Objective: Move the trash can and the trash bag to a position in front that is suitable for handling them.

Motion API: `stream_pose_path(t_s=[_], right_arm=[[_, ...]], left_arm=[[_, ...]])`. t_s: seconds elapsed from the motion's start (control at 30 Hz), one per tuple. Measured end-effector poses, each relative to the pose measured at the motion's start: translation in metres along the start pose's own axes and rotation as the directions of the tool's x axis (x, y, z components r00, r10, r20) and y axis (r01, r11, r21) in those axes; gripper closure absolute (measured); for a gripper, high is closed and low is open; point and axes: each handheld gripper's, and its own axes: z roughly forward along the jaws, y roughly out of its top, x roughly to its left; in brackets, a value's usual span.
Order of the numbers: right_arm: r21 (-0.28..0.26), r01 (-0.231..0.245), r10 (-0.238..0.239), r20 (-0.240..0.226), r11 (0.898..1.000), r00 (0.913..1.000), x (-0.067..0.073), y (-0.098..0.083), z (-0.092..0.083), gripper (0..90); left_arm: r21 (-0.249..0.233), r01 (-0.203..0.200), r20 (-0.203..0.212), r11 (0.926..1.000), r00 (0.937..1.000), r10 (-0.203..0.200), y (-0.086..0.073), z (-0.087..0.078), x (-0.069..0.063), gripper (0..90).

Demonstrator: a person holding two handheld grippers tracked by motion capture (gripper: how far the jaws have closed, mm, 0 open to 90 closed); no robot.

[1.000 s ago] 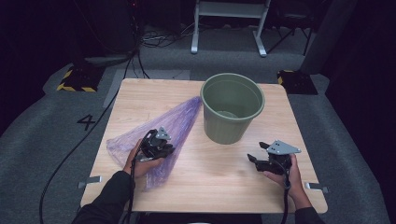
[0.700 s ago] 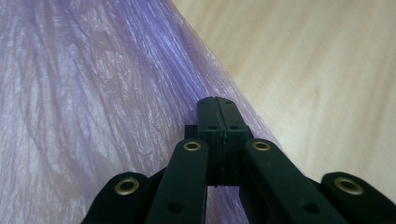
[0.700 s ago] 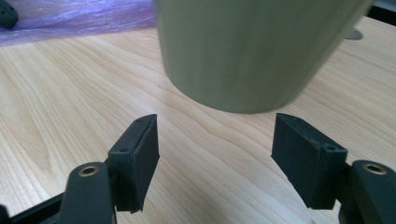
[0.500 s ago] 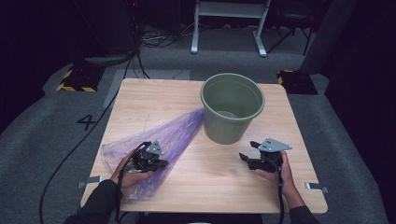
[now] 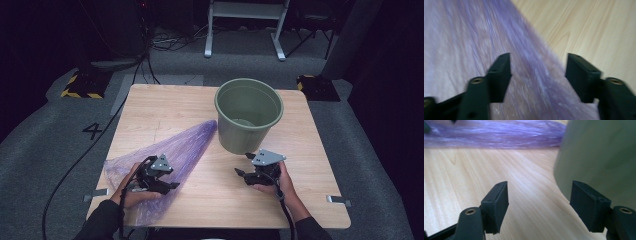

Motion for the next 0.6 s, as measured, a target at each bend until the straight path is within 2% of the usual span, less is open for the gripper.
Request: stream_pose_path(t_s=[0.07, 0.13, 0.2, 0.3, 0.33, 0.37, 0.4, 0.47, 0.5, 0.53, 0.57, 0.6], right_arm=[[0.007, 0.007, -0.007, -0.009, 1.000, 0.9999, 0.002, 0.000, 0.002, 31.3], [0.005, 0.002, -0.002, -0.014, 1.000, 0.9999, 0.002, 0.000, 0.002, 31.3], [0.003, -0.002, 0.003, -0.013, 1.000, 0.9999, 0.000, -0.001, 0.001, 31.2], [0.012, -0.006, 0.006, -0.010, 1.000, 0.9999, -0.001, -0.002, 0.001, 31.2], [0.014, -0.006, 0.007, -0.009, 1.000, 0.9999, -0.002, -0.002, 0.001, 31.2], [0.019, -0.007, 0.007, -0.005, 1.000, 1.0000, -0.002, -0.003, 0.001, 31.2], [0.019, -0.009, 0.009, -0.003, 1.000, 1.0000, -0.003, -0.004, 0.001, 31.3], [0.024, -0.015, 0.015, 0.002, 1.000, 0.9999, -0.004, -0.005, 0.000, 31.4], [0.021, -0.012, 0.012, 0.001, 1.000, 0.9999, -0.005, -0.006, -0.001, 31.5], [0.022, -0.015, 0.015, 0.002, 1.000, 0.9999, -0.006, -0.007, -0.002, 31.5], [0.024, -0.017, 0.017, 0.005, 1.000, 0.9998, -0.006, -0.009, -0.003, 31.5], [0.026, -0.020, 0.020, 0.007, 0.999, 0.9998, -0.007, -0.010, -0.004, 31.5]], left_arm=[[-0.044, 0.008, -0.020, 0.9990, 0.9998, -0.009, 0.004, -0.009, -0.002, 26.5], [-0.101, 0.009, -0.017, 0.9949, 0.9998, -0.011, 0.008, -0.021, -0.002, 24.0], [-0.123, 0.012, -0.049, 0.9924, 0.9986, -0.019, 0.012, -0.027, 0.000, 18.4], [-0.140, 0.048, -0.089, 0.9890, 0.9942, -0.061, 0.024, -0.028, 0.014, 17.2], [-0.151, 0.070, -0.102, 0.9860, 0.9911, -0.086, 0.029, -0.026, 0.019, 17.1], [-0.151, 0.109, -0.097, 0.9825, 0.9876, -0.124, 0.035, -0.021, 0.028, 17.1], [-0.151, 0.130, -0.088, 0.9800, 0.9856, -0.144, 0.038, -0.018, 0.034, 17.1], [-0.128, 0.169, -0.101, 0.9772, 0.9780, -0.183, 0.045, -0.006, 0.045, 18.7], [-0.125, 0.181, -0.084, 0.9755, 0.9778, -0.192, 0.047, 0.001, 0.050, 20.4], [-0.116, 0.179, -0.061, 0.9770, 0.9805, -0.187, 0.047, 0.006, 0.053, 26.4], [-0.089, 0.169, -0.068, 0.9815, 0.9821, -0.176, 0.048, 0.012, 0.055, 33.0], [-0.074, 0.177, -0.080, 0.9815, 0.9800, -0.183, 0.048, 0.017, 0.056, 37.4]])
